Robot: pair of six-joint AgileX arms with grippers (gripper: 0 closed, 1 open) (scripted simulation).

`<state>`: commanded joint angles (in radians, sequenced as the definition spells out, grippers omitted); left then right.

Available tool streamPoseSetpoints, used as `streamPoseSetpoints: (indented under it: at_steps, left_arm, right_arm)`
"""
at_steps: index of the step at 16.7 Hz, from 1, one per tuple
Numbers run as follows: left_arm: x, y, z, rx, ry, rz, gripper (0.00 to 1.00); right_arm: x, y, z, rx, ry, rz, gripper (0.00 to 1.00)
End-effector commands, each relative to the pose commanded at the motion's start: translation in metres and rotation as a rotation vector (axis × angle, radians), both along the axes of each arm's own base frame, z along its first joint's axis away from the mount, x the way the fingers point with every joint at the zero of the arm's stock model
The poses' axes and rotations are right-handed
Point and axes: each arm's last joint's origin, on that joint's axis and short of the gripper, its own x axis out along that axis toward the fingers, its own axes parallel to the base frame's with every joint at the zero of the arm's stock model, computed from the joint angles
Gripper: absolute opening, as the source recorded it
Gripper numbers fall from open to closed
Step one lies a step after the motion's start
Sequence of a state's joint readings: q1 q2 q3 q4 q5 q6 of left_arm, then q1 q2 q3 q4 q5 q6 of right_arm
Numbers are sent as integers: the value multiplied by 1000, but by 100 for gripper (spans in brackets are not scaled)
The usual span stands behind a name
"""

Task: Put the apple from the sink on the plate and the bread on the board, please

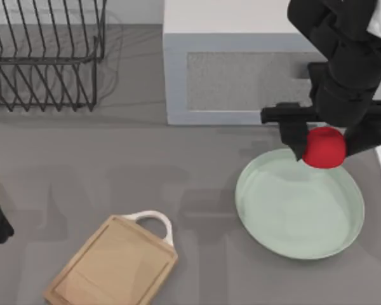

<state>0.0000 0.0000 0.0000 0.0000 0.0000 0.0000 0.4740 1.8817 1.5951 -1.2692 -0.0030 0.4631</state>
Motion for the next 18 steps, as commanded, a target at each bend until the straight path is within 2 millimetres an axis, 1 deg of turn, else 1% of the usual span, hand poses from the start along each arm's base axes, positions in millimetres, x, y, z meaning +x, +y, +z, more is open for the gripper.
streamPoseSetpoints:
  at_steps: [3, 7, 18]
  left_arm:
    - [0, 0, 0, 0, 0, 0, 100]
    - [0, 0, 0, 0, 0, 0, 100]
    - [0, 0, 0, 0, 0, 0, 100]
  right_arm:
    - [4, 5, -11, -10, 12, -26, 0]
    - [4, 5, -11, -10, 12, -26, 0]
    - [4, 5, -11, -10, 12, -26, 83]
